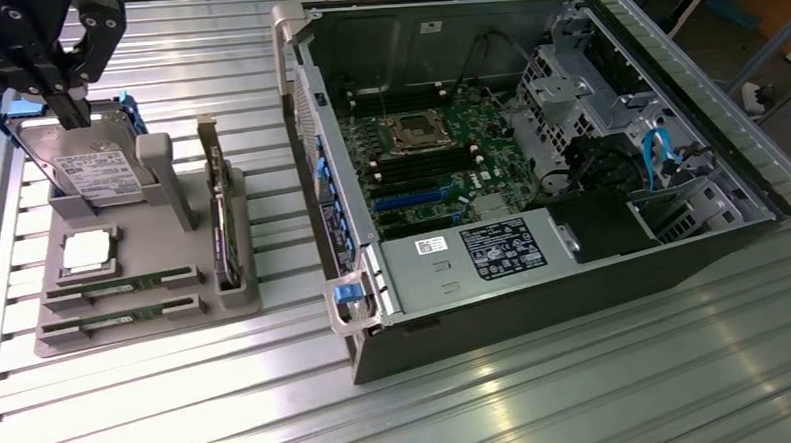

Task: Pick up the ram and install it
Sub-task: 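Pick up the ram and move it above insertion slot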

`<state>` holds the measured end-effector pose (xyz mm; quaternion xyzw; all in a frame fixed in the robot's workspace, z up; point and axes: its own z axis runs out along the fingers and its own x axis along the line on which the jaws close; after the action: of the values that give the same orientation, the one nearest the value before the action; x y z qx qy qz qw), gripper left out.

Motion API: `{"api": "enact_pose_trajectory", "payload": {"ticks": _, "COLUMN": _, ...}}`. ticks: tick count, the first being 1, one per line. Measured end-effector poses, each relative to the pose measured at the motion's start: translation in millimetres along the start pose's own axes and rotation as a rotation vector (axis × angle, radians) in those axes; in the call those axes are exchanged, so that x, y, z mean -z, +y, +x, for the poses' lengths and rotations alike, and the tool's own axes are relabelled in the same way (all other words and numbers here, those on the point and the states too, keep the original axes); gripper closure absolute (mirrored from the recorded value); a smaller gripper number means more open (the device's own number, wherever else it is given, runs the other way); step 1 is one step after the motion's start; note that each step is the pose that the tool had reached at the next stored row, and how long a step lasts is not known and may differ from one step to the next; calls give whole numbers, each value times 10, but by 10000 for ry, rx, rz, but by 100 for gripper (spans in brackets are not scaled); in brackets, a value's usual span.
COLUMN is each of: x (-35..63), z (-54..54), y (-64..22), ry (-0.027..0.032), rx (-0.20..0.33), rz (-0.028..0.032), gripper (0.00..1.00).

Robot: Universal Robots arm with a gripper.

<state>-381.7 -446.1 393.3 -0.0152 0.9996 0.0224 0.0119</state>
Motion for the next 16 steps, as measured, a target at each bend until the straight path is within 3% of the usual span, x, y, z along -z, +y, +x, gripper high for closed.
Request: {"api": "enact_pose_trajectory", "payload": {"ticks": 16, "x": 0, "z": -4, "y": 0, "ry": 52, "rx": 1170, "rz": -28, "gripper": 89}}
